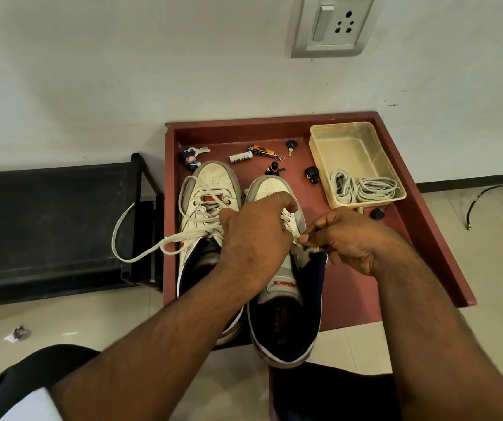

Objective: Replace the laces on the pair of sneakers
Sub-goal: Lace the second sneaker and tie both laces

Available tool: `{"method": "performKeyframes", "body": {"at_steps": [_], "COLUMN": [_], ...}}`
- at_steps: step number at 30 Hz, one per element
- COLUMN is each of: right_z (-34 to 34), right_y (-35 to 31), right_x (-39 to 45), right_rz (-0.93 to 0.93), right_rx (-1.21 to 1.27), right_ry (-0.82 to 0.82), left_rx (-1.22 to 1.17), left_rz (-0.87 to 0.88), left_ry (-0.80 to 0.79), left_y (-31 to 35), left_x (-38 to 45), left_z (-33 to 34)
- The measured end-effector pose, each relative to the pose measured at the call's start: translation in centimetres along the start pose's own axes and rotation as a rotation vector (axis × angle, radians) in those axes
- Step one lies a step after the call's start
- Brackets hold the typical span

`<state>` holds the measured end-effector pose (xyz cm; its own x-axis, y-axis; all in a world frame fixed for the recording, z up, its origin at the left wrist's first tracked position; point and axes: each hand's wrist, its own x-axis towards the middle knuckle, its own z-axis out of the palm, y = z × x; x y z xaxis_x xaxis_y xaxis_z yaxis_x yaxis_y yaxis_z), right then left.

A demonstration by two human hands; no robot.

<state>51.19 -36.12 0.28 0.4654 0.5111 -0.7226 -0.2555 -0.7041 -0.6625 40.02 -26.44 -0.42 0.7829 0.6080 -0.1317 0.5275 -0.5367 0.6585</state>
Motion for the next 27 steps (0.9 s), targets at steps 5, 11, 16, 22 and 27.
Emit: {"method": "performKeyframes", "body": {"at_steps": [5, 11, 16, 22, 27], "right_z": [0.0, 0.0, -0.1, -0.2, 0.0], "right_y": [0.0, 0.0, 0.2, 1.1, 1.5], "right_x": [-0.1, 0.0, 0.0, 0.3, 0.0], "right_rz": [0.005, 0.007, 0.011, 0.003, -0.017], "right_rx": [0.011, 0.028, 0.075, 0.121, -0.021], "right_ry": [-0.01, -0.008, -0.017, -0.022, 0.009], "left_rx": [-0.022, -0.05, 0.051, 0.064, 0.174], "left_rz": [-0.015, -0.03, -0.011, -0.008, 0.051], "left_ry": [0.0, -0.003, -0.063, -0.067, -0.054], "left_y": [0.0, -0.2, -0.3, -1.2, -0.7], "left_x": [-0.1, 0.0, 0.2, 0.2, 0.2], "left_z": [0.1, 0.1, 0.6, 1.6, 0.8]}}
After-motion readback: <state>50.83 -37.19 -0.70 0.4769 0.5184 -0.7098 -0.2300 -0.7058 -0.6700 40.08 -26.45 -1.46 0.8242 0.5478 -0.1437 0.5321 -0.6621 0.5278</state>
